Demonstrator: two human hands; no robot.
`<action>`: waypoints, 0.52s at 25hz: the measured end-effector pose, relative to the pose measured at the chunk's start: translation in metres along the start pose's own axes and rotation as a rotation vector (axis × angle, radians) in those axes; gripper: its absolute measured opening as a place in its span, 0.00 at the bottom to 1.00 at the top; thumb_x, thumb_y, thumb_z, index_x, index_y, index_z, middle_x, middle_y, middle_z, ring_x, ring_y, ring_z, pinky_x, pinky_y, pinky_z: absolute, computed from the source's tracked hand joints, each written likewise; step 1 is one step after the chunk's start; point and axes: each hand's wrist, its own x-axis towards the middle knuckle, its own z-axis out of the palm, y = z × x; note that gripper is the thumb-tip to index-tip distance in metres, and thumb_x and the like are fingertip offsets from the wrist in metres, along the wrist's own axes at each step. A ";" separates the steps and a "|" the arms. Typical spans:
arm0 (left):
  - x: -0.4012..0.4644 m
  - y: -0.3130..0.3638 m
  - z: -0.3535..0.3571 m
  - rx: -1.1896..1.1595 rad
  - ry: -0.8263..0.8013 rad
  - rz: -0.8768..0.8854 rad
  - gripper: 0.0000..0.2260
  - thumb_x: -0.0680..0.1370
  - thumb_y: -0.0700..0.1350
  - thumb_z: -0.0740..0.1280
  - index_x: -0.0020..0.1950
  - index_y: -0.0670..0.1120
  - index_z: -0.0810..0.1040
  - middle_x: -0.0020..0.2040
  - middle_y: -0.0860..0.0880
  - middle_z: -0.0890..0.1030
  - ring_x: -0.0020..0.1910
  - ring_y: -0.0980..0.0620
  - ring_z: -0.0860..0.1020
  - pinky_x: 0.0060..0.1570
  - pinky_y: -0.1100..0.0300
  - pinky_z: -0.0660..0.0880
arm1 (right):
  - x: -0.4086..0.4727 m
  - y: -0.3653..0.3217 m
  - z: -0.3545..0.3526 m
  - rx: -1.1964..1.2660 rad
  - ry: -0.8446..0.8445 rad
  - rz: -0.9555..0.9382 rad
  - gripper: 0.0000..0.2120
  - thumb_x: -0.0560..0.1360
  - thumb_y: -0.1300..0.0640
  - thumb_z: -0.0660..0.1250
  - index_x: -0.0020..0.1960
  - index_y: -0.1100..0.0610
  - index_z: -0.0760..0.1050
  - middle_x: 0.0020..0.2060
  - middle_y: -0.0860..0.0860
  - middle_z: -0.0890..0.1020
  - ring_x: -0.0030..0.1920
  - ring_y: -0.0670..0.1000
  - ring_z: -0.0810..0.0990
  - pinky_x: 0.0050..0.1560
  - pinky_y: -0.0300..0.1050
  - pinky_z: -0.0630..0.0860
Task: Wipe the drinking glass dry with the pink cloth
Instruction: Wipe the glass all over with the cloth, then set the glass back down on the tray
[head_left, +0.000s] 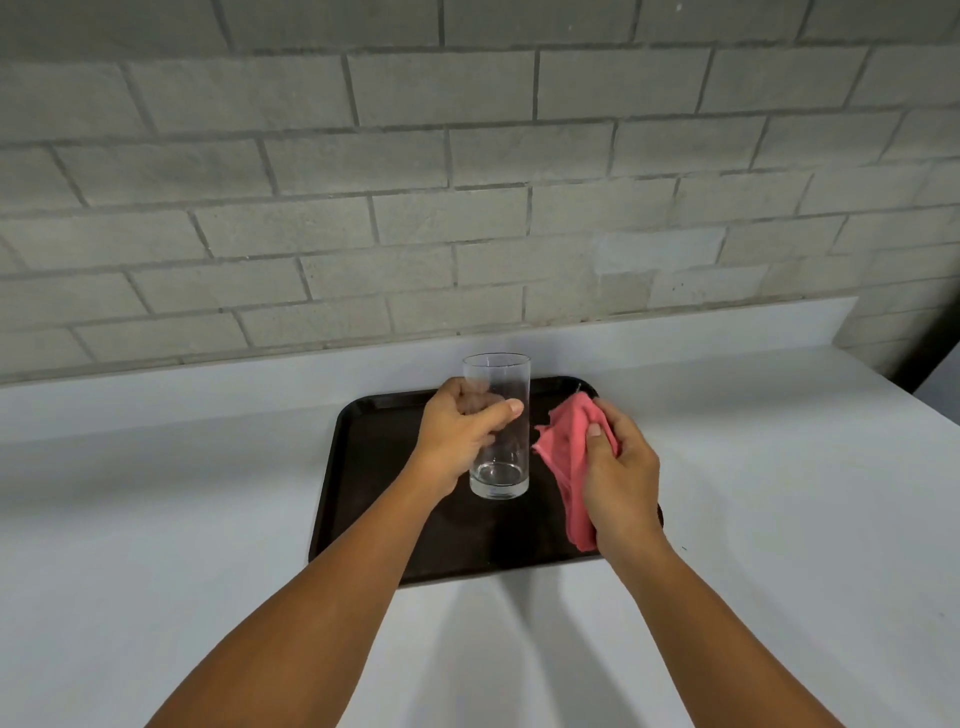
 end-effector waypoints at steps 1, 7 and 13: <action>0.005 -0.005 0.000 0.040 0.028 0.010 0.17 0.69 0.44 0.80 0.52 0.50 0.76 0.48 0.50 0.86 0.46 0.53 0.86 0.43 0.58 0.80 | -0.005 0.006 -0.004 -0.016 -0.010 0.028 0.12 0.81 0.54 0.60 0.61 0.42 0.76 0.51 0.36 0.79 0.53 0.39 0.78 0.54 0.42 0.76; 0.025 -0.035 0.006 0.119 0.073 0.008 0.27 0.67 0.43 0.82 0.61 0.50 0.73 0.53 0.54 0.81 0.53 0.58 0.80 0.46 0.61 0.79 | -0.017 0.028 -0.020 -0.039 -0.066 0.127 0.13 0.82 0.53 0.59 0.62 0.40 0.75 0.54 0.39 0.78 0.54 0.43 0.78 0.52 0.42 0.76; 0.033 -0.042 0.010 0.126 0.095 0.008 0.30 0.68 0.42 0.81 0.65 0.49 0.72 0.57 0.52 0.80 0.57 0.54 0.79 0.50 0.62 0.76 | -0.017 0.030 -0.020 -0.031 -0.073 0.158 0.14 0.83 0.53 0.59 0.66 0.44 0.74 0.55 0.40 0.78 0.57 0.47 0.78 0.59 0.50 0.76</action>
